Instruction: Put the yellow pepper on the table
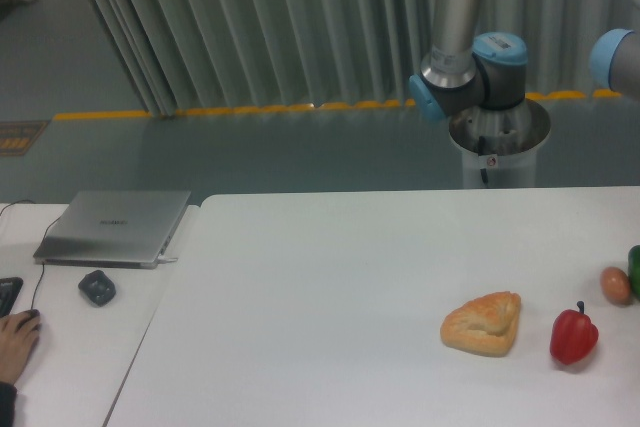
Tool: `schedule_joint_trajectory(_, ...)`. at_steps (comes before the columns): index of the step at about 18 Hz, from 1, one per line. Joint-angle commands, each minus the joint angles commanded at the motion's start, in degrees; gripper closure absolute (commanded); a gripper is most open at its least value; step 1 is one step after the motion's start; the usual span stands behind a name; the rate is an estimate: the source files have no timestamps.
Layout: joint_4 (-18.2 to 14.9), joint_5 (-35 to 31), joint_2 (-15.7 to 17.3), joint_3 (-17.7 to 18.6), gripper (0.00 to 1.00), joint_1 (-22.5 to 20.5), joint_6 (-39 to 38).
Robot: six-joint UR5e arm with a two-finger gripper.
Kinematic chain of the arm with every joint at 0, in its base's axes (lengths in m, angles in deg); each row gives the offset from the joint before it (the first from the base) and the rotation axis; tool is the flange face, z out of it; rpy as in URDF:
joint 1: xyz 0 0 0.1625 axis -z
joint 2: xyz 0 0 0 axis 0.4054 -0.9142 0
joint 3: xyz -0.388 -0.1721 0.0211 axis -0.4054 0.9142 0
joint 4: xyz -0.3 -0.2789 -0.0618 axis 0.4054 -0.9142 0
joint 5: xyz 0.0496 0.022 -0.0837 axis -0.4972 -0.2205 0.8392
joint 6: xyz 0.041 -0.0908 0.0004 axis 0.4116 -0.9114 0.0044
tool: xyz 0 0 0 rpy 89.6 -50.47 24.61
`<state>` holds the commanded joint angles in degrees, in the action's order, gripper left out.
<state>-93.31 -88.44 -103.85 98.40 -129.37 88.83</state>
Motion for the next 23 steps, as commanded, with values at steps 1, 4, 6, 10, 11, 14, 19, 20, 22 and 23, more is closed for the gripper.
schedule_joint_trajectory(1,0.0,0.0,0.0,-0.1,0.00,0.0,0.0)
schedule_joint_trajectory(4,0.0,-0.3,0.0,-0.4,0.00,0.0,0.0)
schedule_joint_trajectory(6,0.2,-0.4,-0.1,-0.4,0.00,-0.2,-0.1)
schedule_joint_trajectory(10,0.2,-0.5,-0.2,0.0,0.00,-0.8,0.2)
schedule_joint_trajectory(11,0.2,-0.5,-0.2,0.0,0.00,-0.8,0.2)
schedule_joint_trajectory(14,0.2,-0.6,-0.2,0.0,0.00,-0.8,0.2)
schedule_joint_trajectory(19,0.3,-0.6,-0.2,0.0,0.00,-0.8,0.2)
schedule_joint_trajectory(20,0.3,-0.5,-0.2,0.0,0.00,-0.8,0.2)
schedule_joint_trajectory(22,0.2,-0.6,-0.2,0.1,0.00,-0.7,0.2)
schedule_joint_trajectory(23,0.1,-0.6,-0.2,0.1,0.00,-0.8,0.2)
